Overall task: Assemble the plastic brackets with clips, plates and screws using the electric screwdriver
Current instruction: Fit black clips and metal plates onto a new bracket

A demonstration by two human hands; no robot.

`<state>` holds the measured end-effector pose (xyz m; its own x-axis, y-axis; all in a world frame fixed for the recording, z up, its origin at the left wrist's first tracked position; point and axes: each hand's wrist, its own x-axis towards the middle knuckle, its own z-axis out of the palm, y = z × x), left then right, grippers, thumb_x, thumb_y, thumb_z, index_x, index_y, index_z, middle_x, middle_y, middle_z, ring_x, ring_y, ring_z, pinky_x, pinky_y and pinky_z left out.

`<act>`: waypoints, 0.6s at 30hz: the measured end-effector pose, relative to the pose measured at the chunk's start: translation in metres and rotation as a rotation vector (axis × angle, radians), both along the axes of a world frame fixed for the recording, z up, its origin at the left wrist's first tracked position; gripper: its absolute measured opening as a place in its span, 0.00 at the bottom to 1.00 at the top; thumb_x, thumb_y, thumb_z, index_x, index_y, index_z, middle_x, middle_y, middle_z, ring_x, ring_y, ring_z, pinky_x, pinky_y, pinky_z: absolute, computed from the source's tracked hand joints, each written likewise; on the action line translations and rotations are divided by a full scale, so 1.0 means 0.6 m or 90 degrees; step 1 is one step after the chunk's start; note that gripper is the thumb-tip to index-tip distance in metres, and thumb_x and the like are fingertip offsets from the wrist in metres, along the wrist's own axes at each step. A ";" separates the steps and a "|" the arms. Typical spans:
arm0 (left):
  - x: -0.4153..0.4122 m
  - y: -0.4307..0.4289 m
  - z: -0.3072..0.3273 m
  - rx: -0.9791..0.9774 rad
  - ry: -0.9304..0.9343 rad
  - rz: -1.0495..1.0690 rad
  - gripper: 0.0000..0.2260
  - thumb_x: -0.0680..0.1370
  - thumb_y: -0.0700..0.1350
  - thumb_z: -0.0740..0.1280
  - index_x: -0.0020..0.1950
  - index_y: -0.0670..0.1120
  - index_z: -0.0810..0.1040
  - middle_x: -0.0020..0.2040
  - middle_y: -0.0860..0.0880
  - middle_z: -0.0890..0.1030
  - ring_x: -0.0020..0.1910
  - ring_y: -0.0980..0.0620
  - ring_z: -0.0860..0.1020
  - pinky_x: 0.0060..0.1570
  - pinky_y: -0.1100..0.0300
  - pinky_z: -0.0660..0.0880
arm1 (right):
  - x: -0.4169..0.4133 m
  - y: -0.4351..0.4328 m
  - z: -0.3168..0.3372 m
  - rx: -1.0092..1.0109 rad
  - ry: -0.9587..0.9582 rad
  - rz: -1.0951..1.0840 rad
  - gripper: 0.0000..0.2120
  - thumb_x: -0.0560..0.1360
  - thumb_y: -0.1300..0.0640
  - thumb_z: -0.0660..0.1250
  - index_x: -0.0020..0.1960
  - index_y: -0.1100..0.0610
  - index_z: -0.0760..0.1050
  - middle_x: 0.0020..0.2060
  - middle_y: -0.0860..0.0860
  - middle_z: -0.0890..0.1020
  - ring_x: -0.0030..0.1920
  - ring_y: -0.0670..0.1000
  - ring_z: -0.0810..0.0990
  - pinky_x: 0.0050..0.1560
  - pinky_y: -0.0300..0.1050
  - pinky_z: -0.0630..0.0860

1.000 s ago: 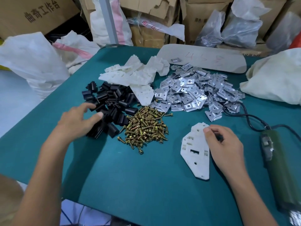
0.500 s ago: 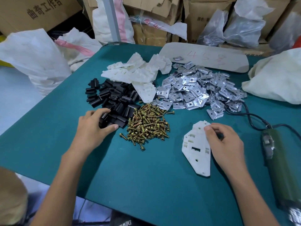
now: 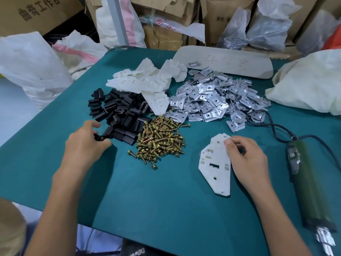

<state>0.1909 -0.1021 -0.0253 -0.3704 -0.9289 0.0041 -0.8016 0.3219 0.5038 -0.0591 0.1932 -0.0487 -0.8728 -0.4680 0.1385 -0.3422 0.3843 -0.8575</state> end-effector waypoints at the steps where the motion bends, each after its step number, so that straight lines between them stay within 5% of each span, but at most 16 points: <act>1: 0.001 0.004 0.006 -0.003 -0.003 0.002 0.20 0.74 0.47 0.72 0.65 0.51 0.74 0.58 0.48 0.80 0.51 0.47 0.74 0.49 0.52 0.71 | 0.000 0.000 0.000 -0.007 -0.002 -0.005 0.07 0.80 0.48 0.68 0.44 0.38 0.77 0.51 0.36 0.80 0.56 0.49 0.79 0.61 0.53 0.76; 6: -0.016 0.032 0.051 -0.066 0.053 -0.021 0.17 0.73 0.48 0.72 0.61 0.55 0.77 0.57 0.54 0.82 0.54 0.49 0.77 0.53 0.53 0.72 | -0.002 0.000 0.001 -0.036 -0.012 -0.051 0.06 0.78 0.51 0.69 0.46 0.39 0.79 0.54 0.38 0.78 0.57 0.45 0.77 0.54 0.36 0.72; 9: -0.081 0.089 0.075 -0.032 0.210 -0.152 0.17 0.73 0.47 0.74 0.60 0.59 0.78 0.51 0.64 0.81 0.51 0.69 0.77 0.53 0.73 0.70 | 0.006 -0.001 0.010 -0.114 -0.008 -0.081 0.08 0.79 0.54 0.69 0.47 0.40 0.79 0.53 0.43 0.80 0.48 0.40 0.78 0.46 0.25 0.69; 11: -0.140 0.148 0.079 0.030 0.271 -0.297 0.19 0.72 0.50 0.75 0.60 0.62 0.77 0.52 0.68 0.81 0.51 0.71 0.77 0.51 0.78 0.70 | 0.012 -0.003 0.018 -0.190 -0.027 -0.062 0.07 0.79 0.56 0.70 0.48 0.43 0.80 0.48 0.44 0.83 0.42 0.41 0.78 0.44 0.27 0.72; 14: -0.222 0.226 0.072 0.062 0.260 -0.500 0.21 0.71 0.56 0.71 0.63 0.63 0.75 0.57 0.65 0.80 0.54 0.66 0.77 0.57 0.67 0.74 | 0.016 -0.005 0.028 -0.265 -0.167 0.022 0.05 0.80 0.57 0.71 0.51 0.47 0.81 0.45 0.50 0.85 0.41 0.46 0.81 0.42 0.36 0.77; 18: -0.283 0.261 0.041 0.064 0.255 -0.642 0.20 0.74 0.45 0.71 0.66 0.55 0.76 0.59 0.60 0.81 0.59 0.62 0.78 0.58 0.55 0.77 | 0.011 -0.002 0.024 -0.294 -0.290 0.059 0.08 0.79 0.63 0.71 0.56 0.54 0.77 0.36 0.52 0.84 0.36 0.48 0.80 0.37 0.38 0.78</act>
